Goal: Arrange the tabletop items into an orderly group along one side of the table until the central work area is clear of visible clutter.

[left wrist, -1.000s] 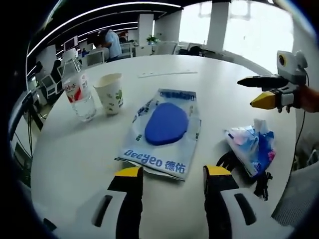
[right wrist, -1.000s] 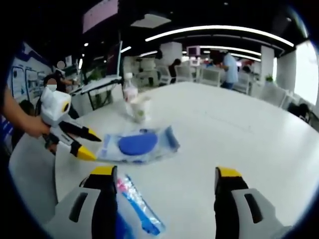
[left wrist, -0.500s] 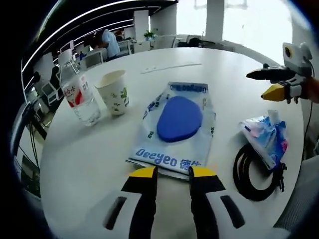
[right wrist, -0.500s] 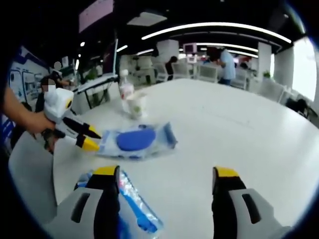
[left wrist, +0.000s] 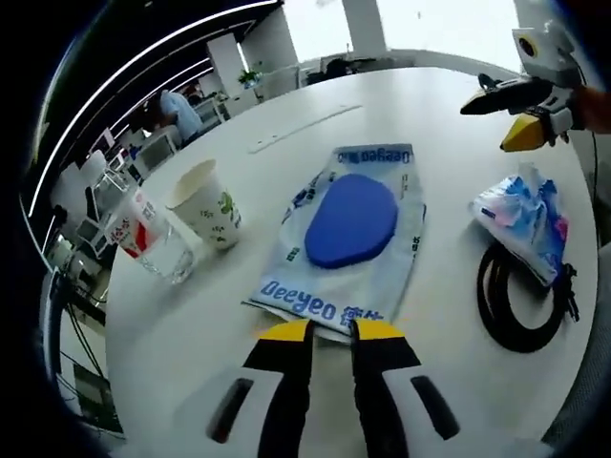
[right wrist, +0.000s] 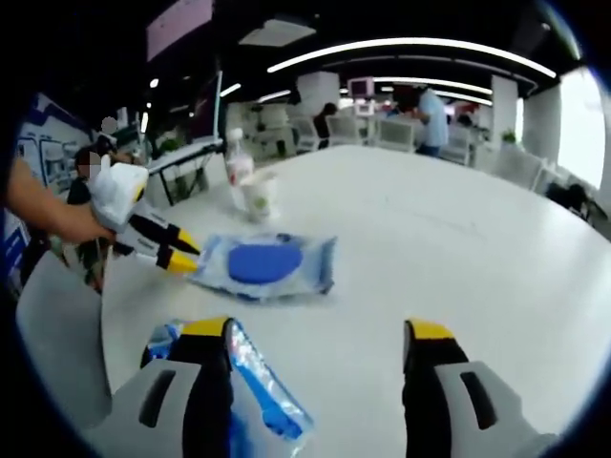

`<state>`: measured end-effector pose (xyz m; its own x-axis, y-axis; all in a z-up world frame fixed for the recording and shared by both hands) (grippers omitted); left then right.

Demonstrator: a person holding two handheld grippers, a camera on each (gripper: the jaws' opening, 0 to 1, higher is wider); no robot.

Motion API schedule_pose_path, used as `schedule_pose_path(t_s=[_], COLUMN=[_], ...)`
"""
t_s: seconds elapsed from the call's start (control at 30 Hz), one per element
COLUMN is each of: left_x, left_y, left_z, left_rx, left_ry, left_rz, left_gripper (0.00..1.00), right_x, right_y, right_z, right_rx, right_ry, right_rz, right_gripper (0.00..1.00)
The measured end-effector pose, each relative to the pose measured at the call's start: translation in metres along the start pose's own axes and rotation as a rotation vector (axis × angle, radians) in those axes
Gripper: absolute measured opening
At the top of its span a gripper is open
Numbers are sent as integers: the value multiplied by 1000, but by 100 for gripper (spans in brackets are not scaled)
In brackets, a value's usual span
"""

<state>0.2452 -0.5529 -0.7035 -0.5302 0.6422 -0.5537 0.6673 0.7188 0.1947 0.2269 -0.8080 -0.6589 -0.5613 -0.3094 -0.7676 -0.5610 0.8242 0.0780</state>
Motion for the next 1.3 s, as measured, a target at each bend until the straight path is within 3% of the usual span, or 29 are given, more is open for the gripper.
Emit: schedule_pose_path(t_s=[0.13,0.4,0.83,1.3], left_x=[-1,-1,-7,-11], left_y=[5,9,8,-4], left_z=[0,7,12,12], left_rx=[9,51,108,161], left_ry=[1,15,-25,-63], left_rz=[54,119,233,341], left_gripper=[6,1,0,0], right_x=[-1,0,1,5], right_y=[0,3,1,3], right_z=[1,7,15,27], right_rx=[1,-14,-25,-45], right_ry=[-4,16,37,73], right_rz=[3,-14,-5,-2], right_gripper=[67,57,52,35])
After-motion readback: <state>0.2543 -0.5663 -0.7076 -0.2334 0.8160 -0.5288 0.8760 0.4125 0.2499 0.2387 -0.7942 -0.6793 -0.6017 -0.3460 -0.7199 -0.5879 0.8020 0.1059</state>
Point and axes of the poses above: the point that each gripper's makers call its tool centre point, and the gripper's own axes: z roughly forward along the fingers, y roughly to its left, x roughly out of its underside, the point moved 4 cm from there along -z, roughly backward along the fingers, and after that the axes turned 7 degrees about y, right-handed, at the moved point
